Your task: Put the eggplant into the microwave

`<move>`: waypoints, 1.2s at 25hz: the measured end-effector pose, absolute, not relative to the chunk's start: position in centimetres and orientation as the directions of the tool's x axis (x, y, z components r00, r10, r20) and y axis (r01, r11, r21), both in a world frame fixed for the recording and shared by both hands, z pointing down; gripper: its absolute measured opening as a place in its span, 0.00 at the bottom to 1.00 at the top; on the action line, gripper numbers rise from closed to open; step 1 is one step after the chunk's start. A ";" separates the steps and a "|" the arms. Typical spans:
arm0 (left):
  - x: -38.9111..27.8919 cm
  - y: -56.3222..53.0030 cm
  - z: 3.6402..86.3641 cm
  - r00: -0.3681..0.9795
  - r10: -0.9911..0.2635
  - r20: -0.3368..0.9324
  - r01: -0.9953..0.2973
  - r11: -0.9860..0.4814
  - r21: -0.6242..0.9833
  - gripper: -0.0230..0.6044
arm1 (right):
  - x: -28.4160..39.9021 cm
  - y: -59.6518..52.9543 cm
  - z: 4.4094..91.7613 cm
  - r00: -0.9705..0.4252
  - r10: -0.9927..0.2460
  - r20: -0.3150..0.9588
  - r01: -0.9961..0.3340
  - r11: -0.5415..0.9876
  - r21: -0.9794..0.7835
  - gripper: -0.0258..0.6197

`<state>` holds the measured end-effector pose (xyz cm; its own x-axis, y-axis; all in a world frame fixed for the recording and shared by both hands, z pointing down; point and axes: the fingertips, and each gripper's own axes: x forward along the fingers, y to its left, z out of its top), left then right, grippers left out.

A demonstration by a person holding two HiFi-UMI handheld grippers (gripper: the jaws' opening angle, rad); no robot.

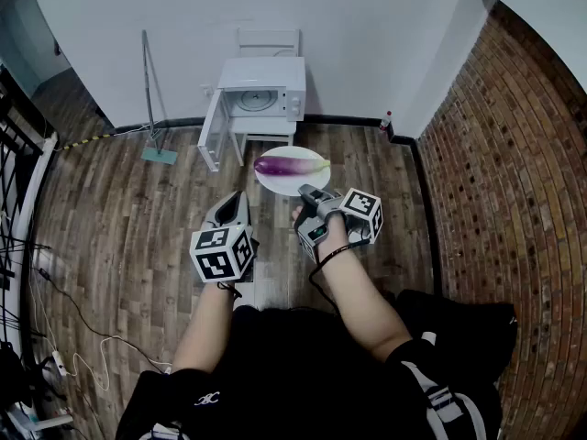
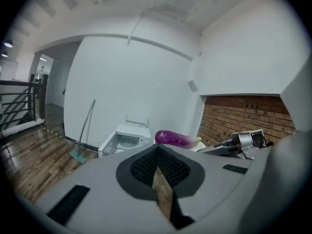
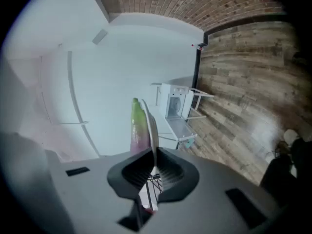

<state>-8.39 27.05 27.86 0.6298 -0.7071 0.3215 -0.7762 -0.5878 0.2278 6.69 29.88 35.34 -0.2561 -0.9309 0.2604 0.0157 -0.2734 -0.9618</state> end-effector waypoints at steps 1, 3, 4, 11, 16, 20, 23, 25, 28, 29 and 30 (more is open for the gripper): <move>-8.4 27.0 27.7 0.628 -0.713 0.312 -0.777 -0.588 0.224 0.03 | 6.6 29.8 35.1 -0.255 -0.933 0.254 0.017 -0.267 -0.964 0.09; -8.3 27.0 27.2 0.626 -0.724 0.290 -0.780 -0.588 0.216 0.03 | 6.4 29.6 34.5 -0.251 -0.937 0.242 0.020 -0.255 -0.967 0.09; -8.3 27.0 27.0 0.625 -0.730 0.276 -0.781 -0.588 0.213 0.03 | 6.4 29.6 34.4 -0.250 -0.938 0.239 0.019 -0.251 -0.968 0.09; -8.3 27.0 26.8 0.601 -0.774 0.200 -0.799 -0.577 0.170 0.03 | 6.5 29.9 35.2 -0.269 -0.928 0.257 0.005 -0.269 -0.963 0.09; -8.0 25.1 26.7 0.577 -0.804 0.145 -0.817 -0.573 0.069 0.03 | 7.0 28.7 36.1 -0.276 -0.924 0.265 0.010 -0.278 -0.960 0.09; -7.3 23.2 27.2 0.586 -0.798 0.139 -0.808 -0.588 0.034 0.03 | 7.8 26.7 36.6 -0.260 -0.929 0.264 0.009 -0.276 -0.961 0.09; -6.8 20.8 27.9 0.589 -0.796 0.141 -0.806 -0.592 0.024 0.03 | 8.2 24.6 37.0 -0.255 -0.931 0.262 0.012 -0.274 -0.962 0.09; -6.3 18.8 28.2 0.594 -0.792 0.141 -0.802 -0.596 0.031 0.03 | 8.7 22.6 37.3 -0.244 -0.936 0.254 0.018 -0.267 -0.964 0.09; -5.7 15.5 28.4 0.601 -0.788 0.130 -0.798 -0.601 0.050 0.03 | 9.2 19.5 37.8 -0.247 -0.936 0.252 0.014 -0.263 -0.965 0.09; -5.6 14.3 28.5 0.602 -0.788 0.125 -0.797 -0.602 0.048 0.03 | 9.2 18.3 37.9 -0.248 -0.935 0.252 0.015 -0.264 -0.964 0.09; -5.4 12.9 28.7 0.603 -0.788 0.123 -0.796 -0.603 0.042 0.03 | 9.3 17.0 38.0 -0.246 -0.936 0.252 0.017 -0.264 -0.964 0.09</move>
<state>-5.38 12.92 28.71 0.6033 -0.7879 0.1231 -0.7964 -0.6033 0.0419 9.33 17.01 37.97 -0.2463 -0.9358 0.2522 0.0173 -0.2645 -0.9642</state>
